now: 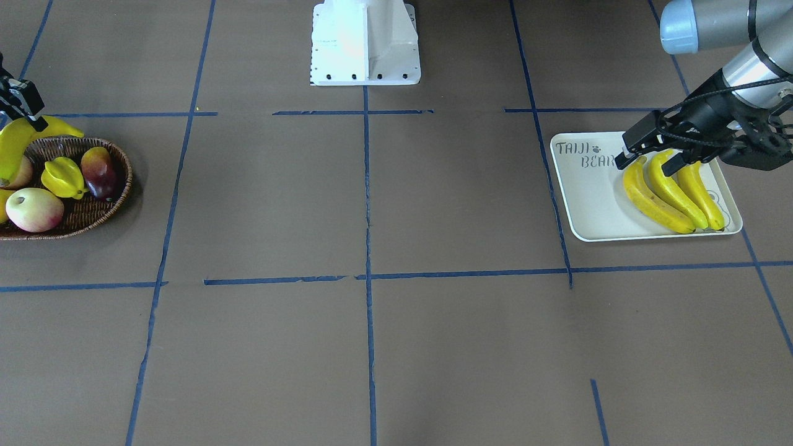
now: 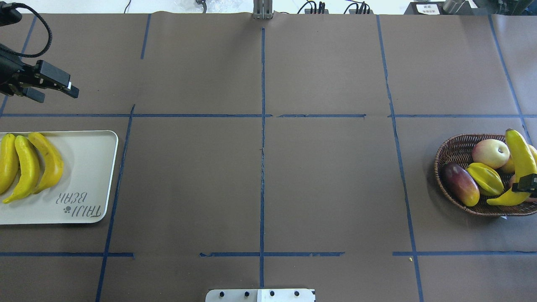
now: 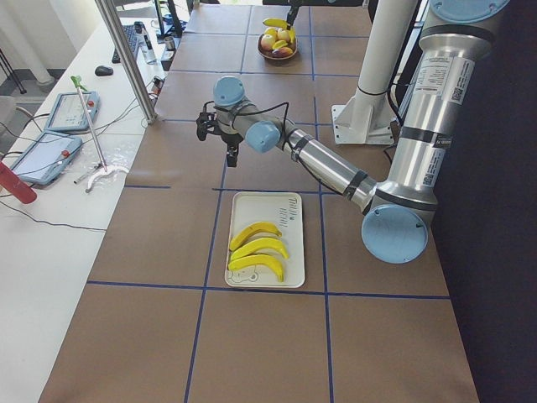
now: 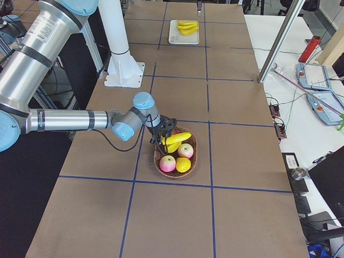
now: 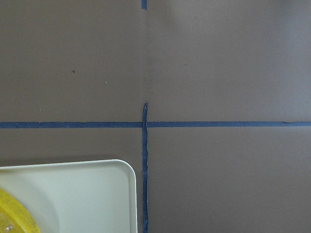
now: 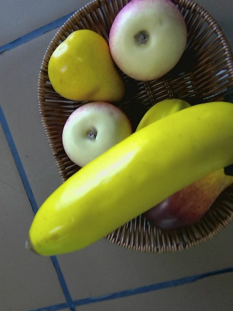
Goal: Transfer all bananas from basket to plate
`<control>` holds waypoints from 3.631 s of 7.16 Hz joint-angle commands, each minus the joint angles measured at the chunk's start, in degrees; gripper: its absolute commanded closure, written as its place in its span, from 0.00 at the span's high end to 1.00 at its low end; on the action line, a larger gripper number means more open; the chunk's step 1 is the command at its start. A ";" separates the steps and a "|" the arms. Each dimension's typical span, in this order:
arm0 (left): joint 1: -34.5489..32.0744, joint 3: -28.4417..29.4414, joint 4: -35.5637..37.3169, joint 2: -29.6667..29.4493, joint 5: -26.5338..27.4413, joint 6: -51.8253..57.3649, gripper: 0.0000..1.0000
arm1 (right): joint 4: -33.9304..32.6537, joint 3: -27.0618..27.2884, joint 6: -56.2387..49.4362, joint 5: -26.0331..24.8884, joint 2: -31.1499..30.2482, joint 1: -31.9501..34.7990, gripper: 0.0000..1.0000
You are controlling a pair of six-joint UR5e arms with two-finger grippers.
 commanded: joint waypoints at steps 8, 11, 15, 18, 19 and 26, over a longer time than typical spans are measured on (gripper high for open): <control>6.36 8.98 -4.03 -22.02 -0.17 -21.17 1.00 | -23.47 -14.41 1.93 -0.50 54.93 -10.70 0.00; 10.57 15.49 -15.66 -26.94 2.27 -39.39 1.00 | -23.56 -17.92 14.31 -5.67 63.72 -15.79 0.00; 15.49 15.59 -17.33 -30.12 9.13 -48.04 1.00 | -24.09 -18.19 19.45 -11.58 68.14 -21.51 0.00; 18.57 15.68 -17.33 -31.62 12.22 -49.71 1.00 | -24.00 -18.46 19.54 -11.58 69.29 -22.05 0.00; 18.66 15.94 -17.33 -32.06 12.22 -50.33 1.00 | -24.00 -18.46 19.62 -11.58 69.37 -21.96 0.00; 21.65 16.12 -17.33 -32.15 15.83 -50.69 0.59 | -23.91 -18.37 19.80 -11.58 70.08 -22.05 0.00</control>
